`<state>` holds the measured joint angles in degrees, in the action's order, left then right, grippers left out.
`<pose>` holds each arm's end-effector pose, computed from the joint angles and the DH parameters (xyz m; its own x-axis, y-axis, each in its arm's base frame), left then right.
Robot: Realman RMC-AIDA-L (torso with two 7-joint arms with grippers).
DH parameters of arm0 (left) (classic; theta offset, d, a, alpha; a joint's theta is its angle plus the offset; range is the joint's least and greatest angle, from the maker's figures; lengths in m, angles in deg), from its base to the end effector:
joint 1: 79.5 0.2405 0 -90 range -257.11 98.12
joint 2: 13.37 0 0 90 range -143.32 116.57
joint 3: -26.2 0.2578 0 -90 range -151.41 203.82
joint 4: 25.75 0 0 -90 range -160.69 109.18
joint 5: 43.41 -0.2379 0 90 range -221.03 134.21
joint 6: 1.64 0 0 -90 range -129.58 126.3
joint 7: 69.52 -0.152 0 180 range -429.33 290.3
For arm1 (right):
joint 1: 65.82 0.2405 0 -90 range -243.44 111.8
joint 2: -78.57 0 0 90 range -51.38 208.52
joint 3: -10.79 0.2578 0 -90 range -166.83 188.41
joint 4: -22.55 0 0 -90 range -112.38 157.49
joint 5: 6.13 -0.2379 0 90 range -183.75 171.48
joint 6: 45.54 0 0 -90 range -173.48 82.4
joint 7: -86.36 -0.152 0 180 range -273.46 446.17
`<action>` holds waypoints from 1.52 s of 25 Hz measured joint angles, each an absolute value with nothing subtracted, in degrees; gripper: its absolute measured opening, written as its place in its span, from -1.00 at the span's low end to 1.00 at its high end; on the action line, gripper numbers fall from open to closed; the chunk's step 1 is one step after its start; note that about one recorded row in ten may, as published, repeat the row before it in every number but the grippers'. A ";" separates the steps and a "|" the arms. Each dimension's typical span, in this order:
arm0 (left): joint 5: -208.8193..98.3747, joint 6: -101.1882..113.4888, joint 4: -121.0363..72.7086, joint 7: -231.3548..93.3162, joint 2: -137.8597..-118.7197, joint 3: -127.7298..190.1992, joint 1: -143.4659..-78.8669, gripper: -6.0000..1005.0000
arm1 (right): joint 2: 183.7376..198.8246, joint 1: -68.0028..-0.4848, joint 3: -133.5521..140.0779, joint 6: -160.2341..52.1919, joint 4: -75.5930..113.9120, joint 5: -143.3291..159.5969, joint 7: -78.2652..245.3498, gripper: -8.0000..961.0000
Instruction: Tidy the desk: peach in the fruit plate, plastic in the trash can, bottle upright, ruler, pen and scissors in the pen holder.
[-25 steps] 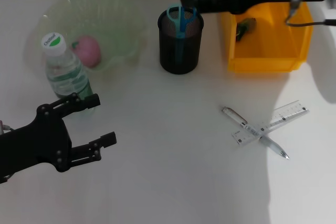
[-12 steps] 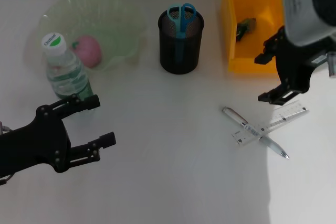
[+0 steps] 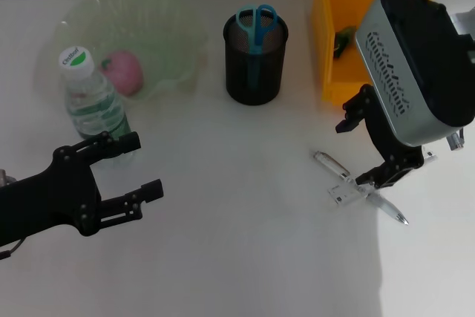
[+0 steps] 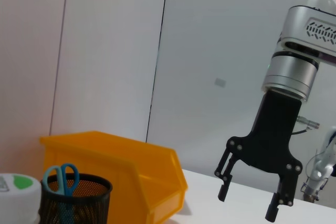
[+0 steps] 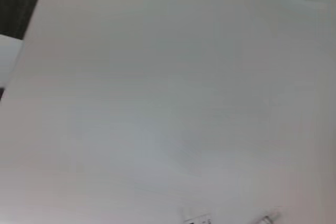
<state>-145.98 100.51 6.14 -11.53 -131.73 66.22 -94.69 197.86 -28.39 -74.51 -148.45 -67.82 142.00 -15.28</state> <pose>-0.3249 0.2575 -0.0004 0.7113 0.1665 0.6829 0.3937 -0.8992 -0.1908 0.1131 0.3516 0.0001 0.8175 0.2945 0.4950 0.3264 -0.9450 0.0231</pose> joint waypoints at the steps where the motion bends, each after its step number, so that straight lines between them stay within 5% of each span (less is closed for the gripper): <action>1: -145.98 100.27 6.11 -11.54 -131.75 66.32 -94.70 0.62 | 197.86 -28.15 -74.54 -148.41 -66.88 141.99 -14.87 0.54; 38: -146.07 100.72 6.09 -11.90 -131.64 71.45 -94.00 0.63 | 197.92 -25.74 -77.80 -139.76 -47.98 140.87 -6.10 0.53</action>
